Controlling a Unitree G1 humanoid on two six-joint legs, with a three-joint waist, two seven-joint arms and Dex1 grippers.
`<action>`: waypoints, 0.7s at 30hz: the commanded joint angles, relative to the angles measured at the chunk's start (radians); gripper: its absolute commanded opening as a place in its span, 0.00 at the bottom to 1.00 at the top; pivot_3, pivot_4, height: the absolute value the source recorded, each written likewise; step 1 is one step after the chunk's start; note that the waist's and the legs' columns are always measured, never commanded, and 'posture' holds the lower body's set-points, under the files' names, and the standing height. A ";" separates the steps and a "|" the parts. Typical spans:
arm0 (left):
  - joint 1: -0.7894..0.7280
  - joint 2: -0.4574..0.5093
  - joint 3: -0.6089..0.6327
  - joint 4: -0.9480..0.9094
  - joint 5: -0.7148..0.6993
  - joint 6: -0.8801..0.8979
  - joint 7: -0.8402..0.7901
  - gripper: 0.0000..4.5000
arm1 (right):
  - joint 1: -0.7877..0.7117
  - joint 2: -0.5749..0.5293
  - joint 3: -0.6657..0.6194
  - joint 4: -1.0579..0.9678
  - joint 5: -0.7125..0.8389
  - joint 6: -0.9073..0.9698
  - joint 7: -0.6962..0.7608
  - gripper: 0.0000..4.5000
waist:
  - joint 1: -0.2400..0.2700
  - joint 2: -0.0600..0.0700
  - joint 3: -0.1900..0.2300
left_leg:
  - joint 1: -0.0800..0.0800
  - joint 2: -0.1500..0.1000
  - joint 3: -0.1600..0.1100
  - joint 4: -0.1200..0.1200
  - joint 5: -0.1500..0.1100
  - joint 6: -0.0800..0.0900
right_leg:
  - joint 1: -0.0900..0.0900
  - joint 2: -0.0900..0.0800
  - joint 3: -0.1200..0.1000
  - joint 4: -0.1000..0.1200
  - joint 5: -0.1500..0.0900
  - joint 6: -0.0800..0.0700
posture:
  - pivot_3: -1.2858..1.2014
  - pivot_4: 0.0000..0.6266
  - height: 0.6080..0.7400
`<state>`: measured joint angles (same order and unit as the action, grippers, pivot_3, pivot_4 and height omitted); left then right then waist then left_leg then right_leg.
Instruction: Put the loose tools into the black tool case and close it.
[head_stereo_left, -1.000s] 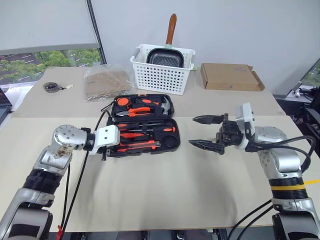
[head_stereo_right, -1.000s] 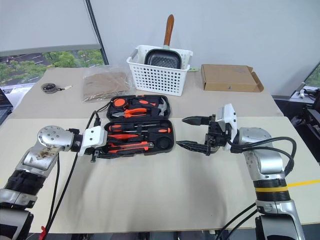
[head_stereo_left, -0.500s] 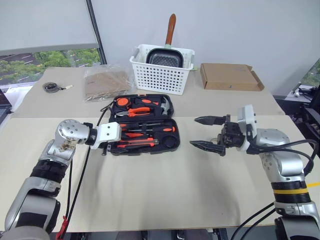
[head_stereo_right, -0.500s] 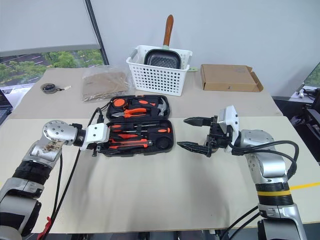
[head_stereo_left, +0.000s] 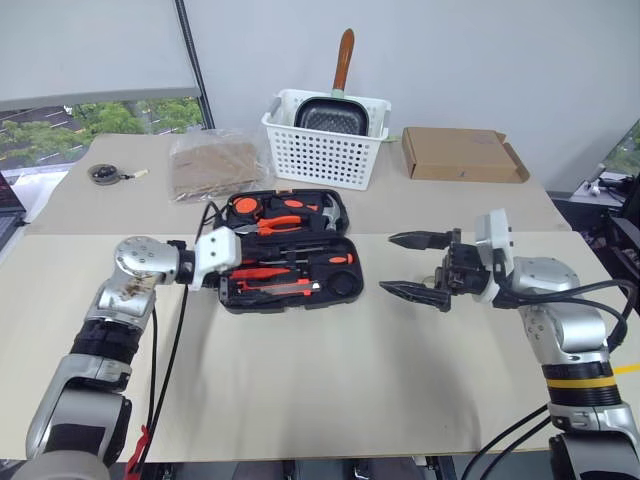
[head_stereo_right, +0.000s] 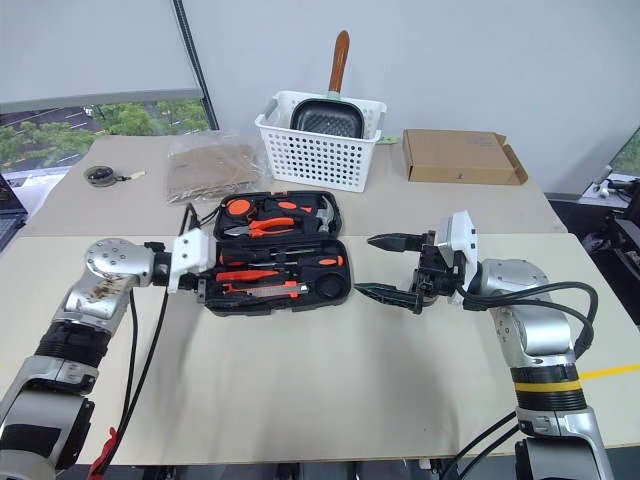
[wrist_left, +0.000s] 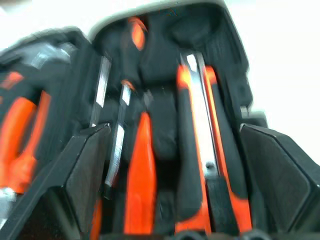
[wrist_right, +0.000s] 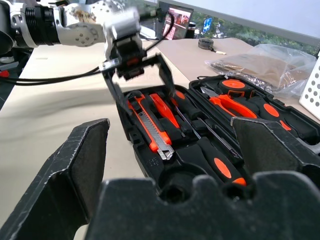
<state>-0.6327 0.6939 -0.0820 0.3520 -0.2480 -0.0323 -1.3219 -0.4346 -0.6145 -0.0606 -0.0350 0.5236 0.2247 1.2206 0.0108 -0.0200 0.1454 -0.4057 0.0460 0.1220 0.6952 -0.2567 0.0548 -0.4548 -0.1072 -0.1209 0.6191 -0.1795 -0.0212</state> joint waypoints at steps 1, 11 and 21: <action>0.015 -0.006 0.075 -0.119 -0.124 0.131 0.014 0.94 | -0.010 -0.005 -0.014 -0.021 0.005 -0.025 0.004 1.00 | 0.000 0.000 0.000 | 0.000 0.000 0.000 0.000 0.000 0.000 | 0.000 0.000 0.000 0.000 0.000 0.000 | 0.52 0.24 0.70; 0.017 -0.113 -0.046 0.014 0.006 0.020 0.014 0.26 | -0.049 0.005 0.008 -0.006 0.000 -0.026 0.007 1.00 | 0.001 0.000 0.000 | 0.002 0.000 -0.001 0.003 0.001 -0.002 | 0.001 0.000 0.001 0.005 0.000 0.000 | 0.52 0.24 0.70; -0.081 -0.180 -0.067 0.363 0.092 -0.131 0.015 0.01 | -0.030 -0.003 -0.001 -0.036 0.005 -0.017 -0.003 1.00 | 0.006 0.000 0.000 | 0.002 -0.001 -0.001 0.003 0.001 -0.001 | 0.001 -0.001 0.000 0.005 0.000 0.000 | 0.52 0.24 0.70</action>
<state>-0.6918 0.5225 -0.1728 0.6639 -0.1534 -0.1516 -1.3298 -0.4602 -0.6085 -0.0456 -0.0323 0.5210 0.2196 1.2202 0.0169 -0.0196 0.1451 -0.4039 0.0452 0.1211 0.6986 -0.2551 0.0540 -0.4537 -0.1083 -0.1207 0.6247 -0.1798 -0.0211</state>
